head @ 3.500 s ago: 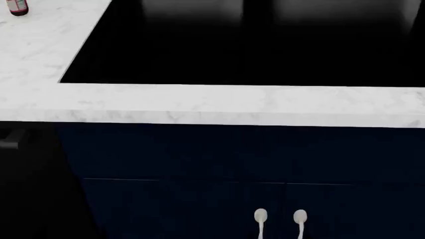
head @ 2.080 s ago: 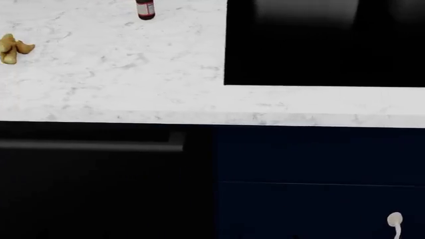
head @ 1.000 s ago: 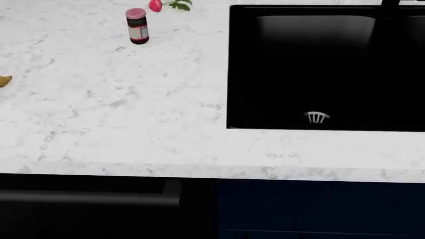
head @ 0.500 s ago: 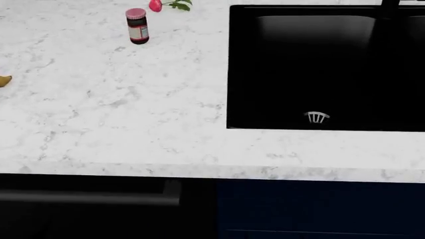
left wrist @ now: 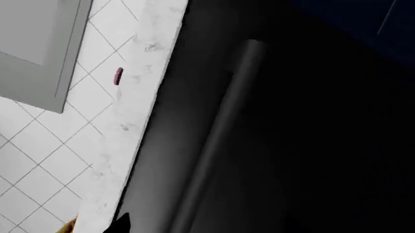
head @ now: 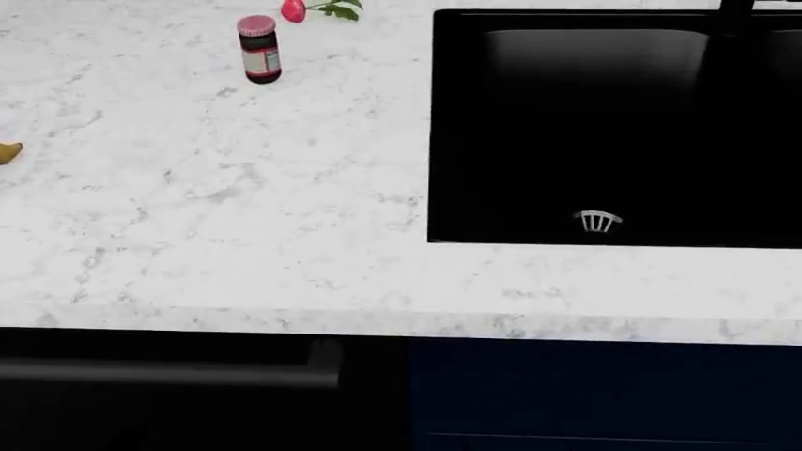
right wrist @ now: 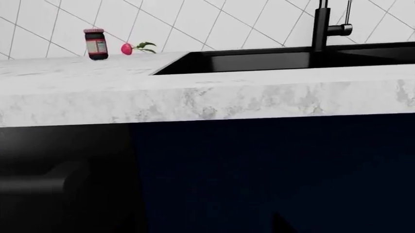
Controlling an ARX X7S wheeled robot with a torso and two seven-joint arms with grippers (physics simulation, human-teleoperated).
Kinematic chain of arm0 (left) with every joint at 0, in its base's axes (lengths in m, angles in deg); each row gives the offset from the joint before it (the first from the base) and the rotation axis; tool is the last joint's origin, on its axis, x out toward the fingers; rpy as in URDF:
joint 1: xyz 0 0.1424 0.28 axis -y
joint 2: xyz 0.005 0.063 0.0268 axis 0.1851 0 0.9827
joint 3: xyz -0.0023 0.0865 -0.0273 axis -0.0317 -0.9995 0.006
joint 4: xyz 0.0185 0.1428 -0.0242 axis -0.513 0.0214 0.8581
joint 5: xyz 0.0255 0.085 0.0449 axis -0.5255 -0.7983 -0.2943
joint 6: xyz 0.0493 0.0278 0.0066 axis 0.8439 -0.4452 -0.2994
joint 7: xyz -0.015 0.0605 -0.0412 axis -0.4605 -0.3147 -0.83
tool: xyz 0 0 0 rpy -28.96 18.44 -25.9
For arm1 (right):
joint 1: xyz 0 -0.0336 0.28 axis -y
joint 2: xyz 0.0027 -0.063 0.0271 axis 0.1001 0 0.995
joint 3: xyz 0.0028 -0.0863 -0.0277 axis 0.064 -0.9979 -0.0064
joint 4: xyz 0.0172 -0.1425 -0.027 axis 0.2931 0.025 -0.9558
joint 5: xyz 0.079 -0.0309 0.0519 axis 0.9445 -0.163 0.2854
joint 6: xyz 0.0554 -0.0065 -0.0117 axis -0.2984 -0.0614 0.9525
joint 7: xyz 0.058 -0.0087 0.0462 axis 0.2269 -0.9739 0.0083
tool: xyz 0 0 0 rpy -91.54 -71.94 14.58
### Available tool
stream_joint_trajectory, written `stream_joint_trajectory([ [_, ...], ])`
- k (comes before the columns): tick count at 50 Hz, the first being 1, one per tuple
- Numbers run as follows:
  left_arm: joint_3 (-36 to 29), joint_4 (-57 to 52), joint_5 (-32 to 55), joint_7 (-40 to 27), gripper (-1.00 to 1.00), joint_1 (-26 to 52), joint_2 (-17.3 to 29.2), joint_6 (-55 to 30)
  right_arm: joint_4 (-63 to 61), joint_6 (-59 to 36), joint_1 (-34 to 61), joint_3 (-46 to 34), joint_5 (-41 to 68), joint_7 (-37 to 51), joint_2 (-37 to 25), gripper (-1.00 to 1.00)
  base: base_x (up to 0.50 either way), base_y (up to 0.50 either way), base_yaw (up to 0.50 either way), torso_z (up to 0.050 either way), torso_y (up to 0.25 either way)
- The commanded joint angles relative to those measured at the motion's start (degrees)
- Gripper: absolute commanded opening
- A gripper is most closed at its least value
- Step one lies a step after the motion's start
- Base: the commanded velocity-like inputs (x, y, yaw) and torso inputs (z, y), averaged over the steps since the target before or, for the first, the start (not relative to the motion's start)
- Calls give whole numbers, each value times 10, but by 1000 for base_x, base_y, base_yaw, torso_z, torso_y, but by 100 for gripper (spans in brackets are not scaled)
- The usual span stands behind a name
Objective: Open the dishwasher door
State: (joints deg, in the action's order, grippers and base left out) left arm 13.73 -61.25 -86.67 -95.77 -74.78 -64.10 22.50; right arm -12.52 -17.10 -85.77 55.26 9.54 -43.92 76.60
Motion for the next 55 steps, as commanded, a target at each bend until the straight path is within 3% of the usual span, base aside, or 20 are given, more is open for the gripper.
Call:
stream_joint_trajectory([
  [1,-49,19,-63,26,100,15,11,-21,6,6,1,-1,6,2,-3,100,0,0,0,0,0],
  [19,-73,58,-123,41,100,62,6,-46,11,17,-2,-5,14,4,-6,100,0,0,0,0,0],
  [34,-91,191,-97,-5,100,104,-18,10,6,13,0,-8,19,11,-10,100,0,0,0,0,0],
  [55,-96,262,-91,-16,100,154,-35,30,11,24,-3,-8,27,16,-16,100,0,0,0,0,0],
])
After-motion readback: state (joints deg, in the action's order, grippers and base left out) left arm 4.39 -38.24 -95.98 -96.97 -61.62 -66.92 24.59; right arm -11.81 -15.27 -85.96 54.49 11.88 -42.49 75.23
